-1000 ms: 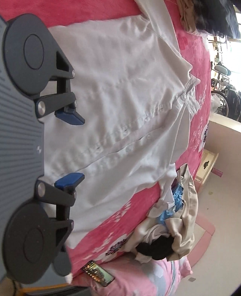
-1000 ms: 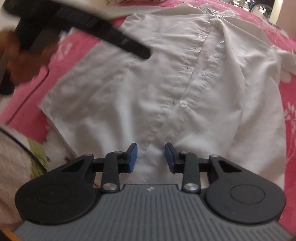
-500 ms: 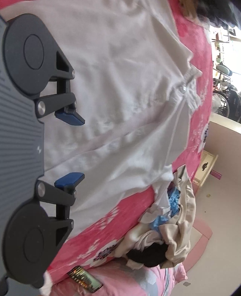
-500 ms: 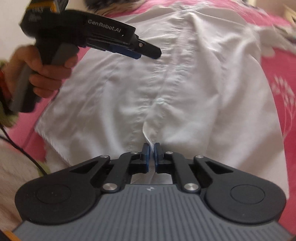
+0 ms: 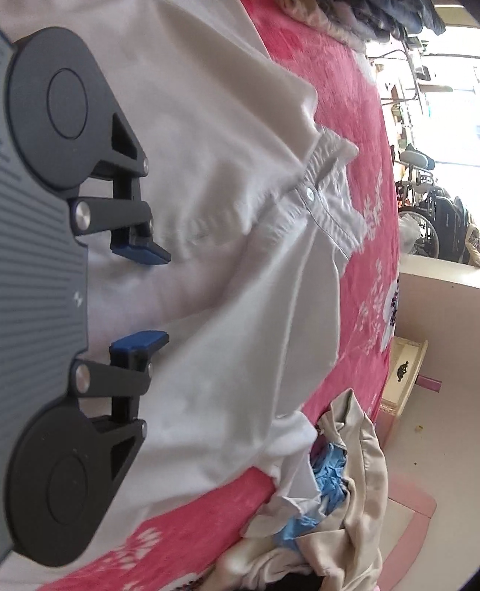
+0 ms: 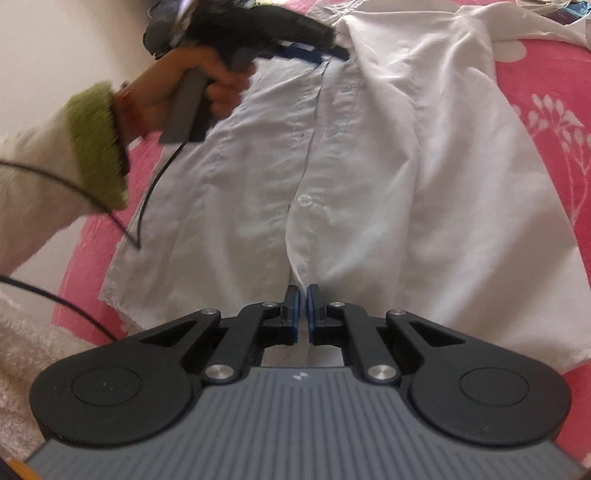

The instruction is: Fold clothes

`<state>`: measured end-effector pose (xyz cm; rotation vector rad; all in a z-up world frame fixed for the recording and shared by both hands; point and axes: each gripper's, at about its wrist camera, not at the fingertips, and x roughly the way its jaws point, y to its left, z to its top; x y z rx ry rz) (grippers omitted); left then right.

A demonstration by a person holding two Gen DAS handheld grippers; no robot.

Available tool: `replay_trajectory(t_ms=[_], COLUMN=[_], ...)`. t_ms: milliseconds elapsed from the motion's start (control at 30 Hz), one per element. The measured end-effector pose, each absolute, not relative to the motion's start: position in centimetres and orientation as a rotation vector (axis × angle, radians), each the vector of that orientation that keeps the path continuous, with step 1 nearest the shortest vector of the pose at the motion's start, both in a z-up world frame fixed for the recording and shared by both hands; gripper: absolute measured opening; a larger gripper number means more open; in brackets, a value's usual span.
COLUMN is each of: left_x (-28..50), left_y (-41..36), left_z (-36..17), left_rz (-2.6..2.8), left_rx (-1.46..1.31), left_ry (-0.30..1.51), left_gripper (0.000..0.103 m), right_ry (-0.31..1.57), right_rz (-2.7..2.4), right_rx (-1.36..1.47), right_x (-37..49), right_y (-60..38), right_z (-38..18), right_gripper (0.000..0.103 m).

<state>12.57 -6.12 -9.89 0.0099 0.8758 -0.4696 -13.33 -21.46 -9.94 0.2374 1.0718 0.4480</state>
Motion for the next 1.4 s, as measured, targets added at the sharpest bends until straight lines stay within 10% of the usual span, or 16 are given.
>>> replay_trajectory(t_ms=[333,533,1400], left_x=[15.5,15.0,14.3], left_y=[-8.8,-9.2,-5.1], left_z=[-10.6,-10.3,-7.2], left_rz=[-0.477,-0.459,-0.365], left_rx=[0.031,0.076,0.177], left_ry=[0.885,0.852,0.929], left_gripper=[0.041,0.005,0.005], right_ry=[1.089,1.068,1.001], right_rz=[0.46,0.474,0.585], right_rx=[0.272,0.263,0.178], right_x=[-13.1,-13.3,-14.6], right_y=[-22.2,-22.4,-20.8], right_z=[-10.5,-10.1,-8.0], right_gripper=[0.003,0.003,0.003])
